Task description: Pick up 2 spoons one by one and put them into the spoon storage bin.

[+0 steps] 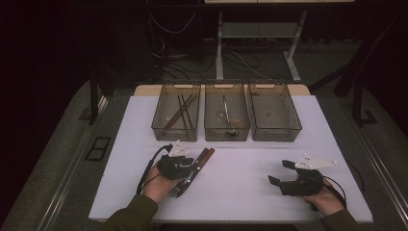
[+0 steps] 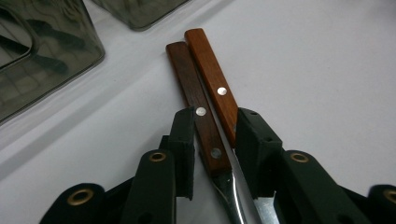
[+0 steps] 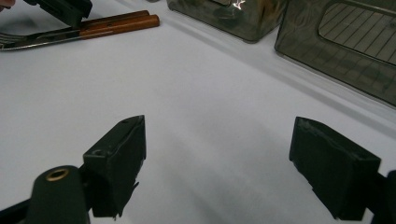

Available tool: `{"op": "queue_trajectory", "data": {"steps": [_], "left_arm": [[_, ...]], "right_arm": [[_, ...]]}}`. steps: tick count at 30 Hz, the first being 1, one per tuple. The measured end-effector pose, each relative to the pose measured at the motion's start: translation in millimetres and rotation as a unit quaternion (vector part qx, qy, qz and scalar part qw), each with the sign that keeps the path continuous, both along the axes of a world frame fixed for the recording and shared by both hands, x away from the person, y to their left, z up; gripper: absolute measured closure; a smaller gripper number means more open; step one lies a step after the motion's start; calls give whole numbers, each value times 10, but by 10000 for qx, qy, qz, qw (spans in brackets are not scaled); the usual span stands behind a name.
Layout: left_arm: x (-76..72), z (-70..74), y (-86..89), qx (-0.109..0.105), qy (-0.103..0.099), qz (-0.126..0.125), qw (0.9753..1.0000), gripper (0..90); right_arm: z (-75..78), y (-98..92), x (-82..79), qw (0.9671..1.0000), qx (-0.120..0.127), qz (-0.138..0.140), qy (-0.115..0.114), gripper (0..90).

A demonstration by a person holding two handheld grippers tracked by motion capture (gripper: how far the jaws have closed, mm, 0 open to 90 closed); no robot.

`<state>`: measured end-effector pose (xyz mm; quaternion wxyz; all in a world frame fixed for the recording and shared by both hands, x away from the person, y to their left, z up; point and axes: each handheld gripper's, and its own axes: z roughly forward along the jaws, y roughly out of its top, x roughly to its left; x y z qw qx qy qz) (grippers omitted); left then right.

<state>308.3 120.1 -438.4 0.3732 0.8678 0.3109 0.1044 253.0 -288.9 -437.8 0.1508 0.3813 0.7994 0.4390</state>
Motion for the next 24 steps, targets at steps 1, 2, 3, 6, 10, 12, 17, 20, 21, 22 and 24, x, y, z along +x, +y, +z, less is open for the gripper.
{"op": "queue_trajectory", "data": {"steps": [1, 2, 3, 6, 10, 12, 17, 20, 21, 22, 24], "left_arm": [[2, -1, 2, -7, 19, 2, 10000, 675], [1, -6, -1, -10, 38, 14, 10000, 675], [1, -11, -5, 25, 39, -2, 10000, 676], [-5, -25, -23, 131, 40, -11, 9999, 686], [-7, -37, -27, 221, 32, -15, 9997, 705], [-12, -37, -30, 239, 2, -32, 9997, 711], [-11, -26, -11, 381, -84, -5, 9992, 724], [0, -24, 9, 428, -130, 52, 9990, 723], [-1, -23, 12, 435, -137, 74, 9989, 721], [-4, -24, 13, 419, -111, 108, 9990, 718], [-5, -43, 8, 506, 2, 88, 9987, 688]], "right_arm": [[1, -1, 0, 10000, 11, -5, 2, 188], [1, 0, 1, 10000, 10, -7, 2, 188], [-1, 1, 1, 10000, 6, -10, 6, 188], [-1, 5, -1, 10000, -2, -1, 8, 188], [-1, 8, 0, 10000, -3, -6, 13, 188], [-1, 9, 0, 10000, -3, -7, 14, 188], [-2, 9, -1, 10000, -20, 6, 16, 188], [-3, 8, -1, 10000, -17, 9, 17, 188], [-2, 8, -1, 10000, -16, 6, 17, 188], [-2, 8, -1, 10000, -16, 1, 12, 188], [-1, 7, -2, 10000, -11, 3, 9, 188]]}}
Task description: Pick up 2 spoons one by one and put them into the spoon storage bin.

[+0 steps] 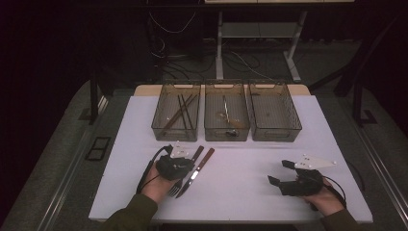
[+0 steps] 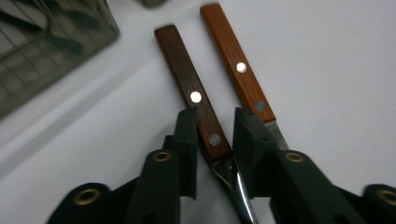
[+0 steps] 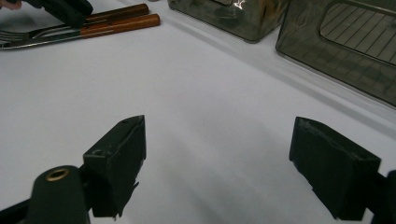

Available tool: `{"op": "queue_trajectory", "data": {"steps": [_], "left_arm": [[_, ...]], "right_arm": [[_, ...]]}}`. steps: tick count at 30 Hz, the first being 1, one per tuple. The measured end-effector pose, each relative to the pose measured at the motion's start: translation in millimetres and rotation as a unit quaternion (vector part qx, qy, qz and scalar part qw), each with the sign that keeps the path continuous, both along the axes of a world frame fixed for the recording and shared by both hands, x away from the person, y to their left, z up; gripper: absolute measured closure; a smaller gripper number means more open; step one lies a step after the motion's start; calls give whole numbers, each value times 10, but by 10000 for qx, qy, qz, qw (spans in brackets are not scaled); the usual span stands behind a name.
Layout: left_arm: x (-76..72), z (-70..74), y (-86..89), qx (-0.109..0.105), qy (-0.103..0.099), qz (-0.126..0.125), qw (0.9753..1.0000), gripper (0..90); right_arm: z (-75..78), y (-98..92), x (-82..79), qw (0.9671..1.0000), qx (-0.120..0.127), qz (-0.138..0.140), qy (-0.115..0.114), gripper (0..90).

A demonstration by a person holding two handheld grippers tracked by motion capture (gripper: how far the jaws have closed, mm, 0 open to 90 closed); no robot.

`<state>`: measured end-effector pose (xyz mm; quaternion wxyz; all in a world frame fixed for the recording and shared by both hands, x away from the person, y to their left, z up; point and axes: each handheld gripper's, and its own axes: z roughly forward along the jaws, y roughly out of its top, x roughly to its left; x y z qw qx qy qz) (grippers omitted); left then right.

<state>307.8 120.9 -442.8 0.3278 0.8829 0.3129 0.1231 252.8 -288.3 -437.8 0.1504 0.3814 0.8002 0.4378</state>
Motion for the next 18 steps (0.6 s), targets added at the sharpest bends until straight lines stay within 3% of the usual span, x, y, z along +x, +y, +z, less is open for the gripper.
{"op": "queue_trajectory", "data": {"steps": [6, 13, 18], "left_arm": [[-25, -11, 10, -90, 22, 123, 9999, 684], [13, -12, 52, -184, 108, 116, 9997, 757], [16, -5, 40, -79, 47, 18, 10000, 756]], "right_arm": [[0, -2, 0, 10000, -3, 4, -7, 188], [2, 1, -4, 10000, -4, 22, -21, 188], [2, 0, -4, 10000, -4, 35, -26, 188]]}}
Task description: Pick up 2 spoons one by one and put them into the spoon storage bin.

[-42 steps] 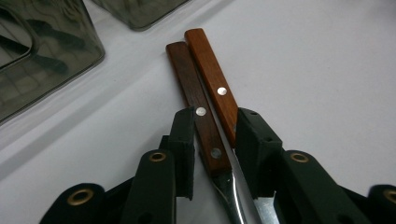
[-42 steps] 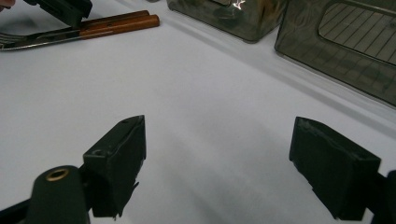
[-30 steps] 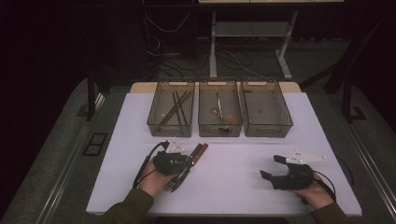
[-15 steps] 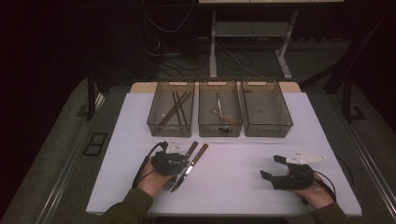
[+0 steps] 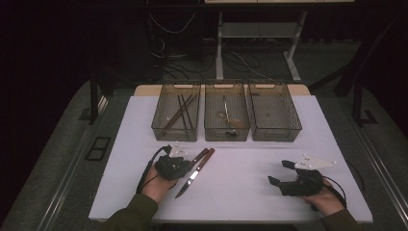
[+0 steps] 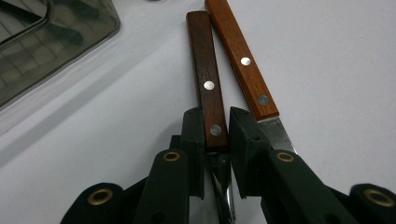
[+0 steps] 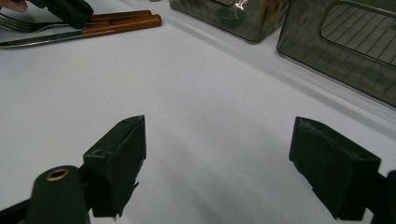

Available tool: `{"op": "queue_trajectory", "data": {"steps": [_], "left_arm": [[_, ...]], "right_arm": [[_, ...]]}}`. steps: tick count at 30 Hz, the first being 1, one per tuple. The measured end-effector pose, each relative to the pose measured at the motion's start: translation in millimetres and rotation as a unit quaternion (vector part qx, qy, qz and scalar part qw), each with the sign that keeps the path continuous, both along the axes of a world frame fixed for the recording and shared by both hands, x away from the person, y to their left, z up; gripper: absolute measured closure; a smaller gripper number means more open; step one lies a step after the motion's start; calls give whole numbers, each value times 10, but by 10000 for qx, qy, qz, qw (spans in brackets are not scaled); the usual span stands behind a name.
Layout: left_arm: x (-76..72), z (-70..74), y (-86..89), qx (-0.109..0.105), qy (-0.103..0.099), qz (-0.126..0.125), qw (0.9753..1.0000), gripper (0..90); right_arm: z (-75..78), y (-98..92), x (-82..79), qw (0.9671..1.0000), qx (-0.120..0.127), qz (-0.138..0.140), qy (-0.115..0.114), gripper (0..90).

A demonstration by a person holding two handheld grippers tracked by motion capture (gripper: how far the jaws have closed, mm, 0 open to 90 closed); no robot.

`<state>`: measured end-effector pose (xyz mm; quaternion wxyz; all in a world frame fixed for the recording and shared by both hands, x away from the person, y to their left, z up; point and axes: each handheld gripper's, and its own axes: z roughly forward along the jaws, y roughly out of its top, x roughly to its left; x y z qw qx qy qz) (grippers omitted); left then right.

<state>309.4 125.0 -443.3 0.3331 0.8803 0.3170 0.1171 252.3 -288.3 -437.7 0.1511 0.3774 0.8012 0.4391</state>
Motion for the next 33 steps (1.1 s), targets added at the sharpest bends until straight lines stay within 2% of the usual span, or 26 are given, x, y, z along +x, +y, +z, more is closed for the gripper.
{"op": "queue_trajectory", "data": {"steps": [5, 10, 13, 16, 24, 26, 30, 33], "left_arm": [[15, 0, 17, -40, 39, -68, 10000, 758], [49, 12, 32, -36, 138, -130, 9998, 767], [81, 15, 54, -112, 235, -178, 9995, 768], [101, 33, 56, -25, 289, -223, 9993, 770], [126, 72, 85, 6, 424, -128, 9990, 772], [126, 91, 107, -126, 473, -106, 9987, 772], [129, 117, 135, -194, 437, -79, 9988, 773], [138, 88, 123, -24, 358, -146, 9993, 770]], "right_arm": [[0, 2, 0, 10000, 1, 2, 6, 188], [0, 9, -2, 10000, -2, 24, 13, 188], [1, 10, -2, 10000, -4, 42, 12, 188], [0, 11, -1, 10000, 1, 42, 8, 188], [-2, 17, 2, 10000, -18, 73, 2, 188], [-2, 18, 2, 10000, -19, 74, 5, 188], [-2, 17, 3, 10000, -13, 73, 4, 188], [-2, 18, 3, 10000, -14, 77, 9, 188]]}}
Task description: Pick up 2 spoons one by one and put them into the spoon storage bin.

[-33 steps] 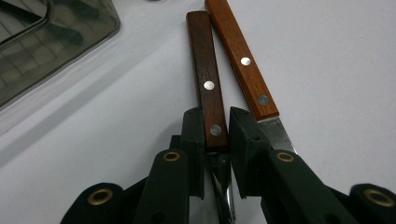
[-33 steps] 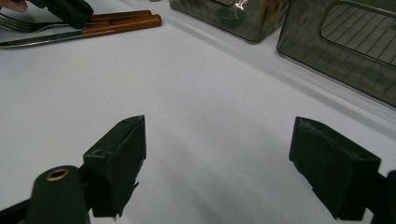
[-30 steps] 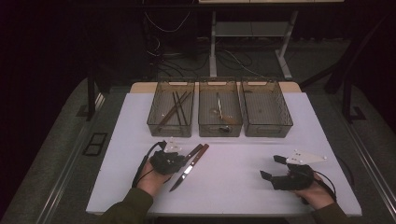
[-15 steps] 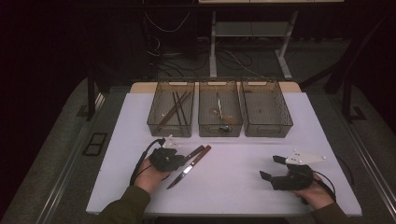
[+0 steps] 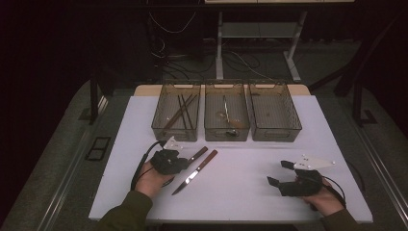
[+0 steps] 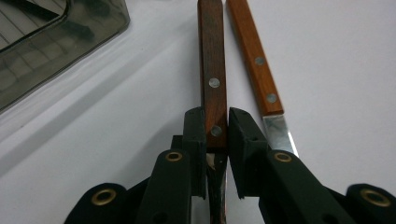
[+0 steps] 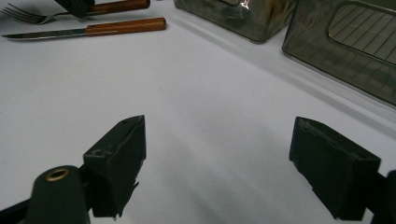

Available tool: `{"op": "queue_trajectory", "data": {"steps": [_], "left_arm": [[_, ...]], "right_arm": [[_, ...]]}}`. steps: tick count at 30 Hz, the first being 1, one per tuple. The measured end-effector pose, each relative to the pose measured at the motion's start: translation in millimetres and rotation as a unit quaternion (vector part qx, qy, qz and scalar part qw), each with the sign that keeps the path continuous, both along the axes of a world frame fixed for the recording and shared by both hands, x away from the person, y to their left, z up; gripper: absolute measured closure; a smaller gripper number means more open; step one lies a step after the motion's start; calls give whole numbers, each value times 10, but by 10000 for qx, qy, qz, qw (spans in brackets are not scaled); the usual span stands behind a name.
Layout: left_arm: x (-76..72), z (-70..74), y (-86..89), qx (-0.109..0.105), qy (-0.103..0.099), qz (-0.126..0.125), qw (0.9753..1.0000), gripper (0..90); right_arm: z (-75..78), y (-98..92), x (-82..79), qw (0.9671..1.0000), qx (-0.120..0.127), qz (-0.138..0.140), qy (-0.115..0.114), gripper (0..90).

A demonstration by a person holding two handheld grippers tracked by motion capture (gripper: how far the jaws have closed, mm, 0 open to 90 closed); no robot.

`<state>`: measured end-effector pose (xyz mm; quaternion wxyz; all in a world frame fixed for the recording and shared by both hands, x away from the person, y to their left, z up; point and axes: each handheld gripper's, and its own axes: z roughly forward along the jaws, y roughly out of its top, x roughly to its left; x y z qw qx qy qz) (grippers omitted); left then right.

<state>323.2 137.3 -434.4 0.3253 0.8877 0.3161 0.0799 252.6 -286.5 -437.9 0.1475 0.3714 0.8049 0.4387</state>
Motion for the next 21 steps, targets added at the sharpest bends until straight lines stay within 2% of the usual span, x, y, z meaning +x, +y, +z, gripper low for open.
{"op": "queue_trajectory", "data": {"steps": [2, 6, 8, 12, 14, 18, 21], "left_arm": [[-2, -17, -13, 36, -11, -20, 10000, 769], [7, -30, -28, 184, -188, -186, 9995, 761], [20, -25, -34, 98, -276, -189, 9994, 745], [67, -45, -65, 80, -170, -217, 9996, 727], [67, -53, -75, 136, -227, -276, 9993, 733], [76, -72, -40, -28, -112, -216, 9997, 764], [94, -62, -46, -4, -74, -239, 9997, 767]], "right_arm": [[1, 0, -1, 10000, 0, 2, 1, 188], [-1, 1, 0, 10000, 1, -5, 11, 188], [-1, 0, 2, 10000, 1, -5, 6, 188], [2, -2, 2, 10000, 3, 1, -3, 188], [4, -4, 0, 10000, 9, -2, -6, 188], [1, -3, 3, 10000, 4, -2, 7, 188], [4, 7, -4, 10000, 8, 8, -8, 188]]}}
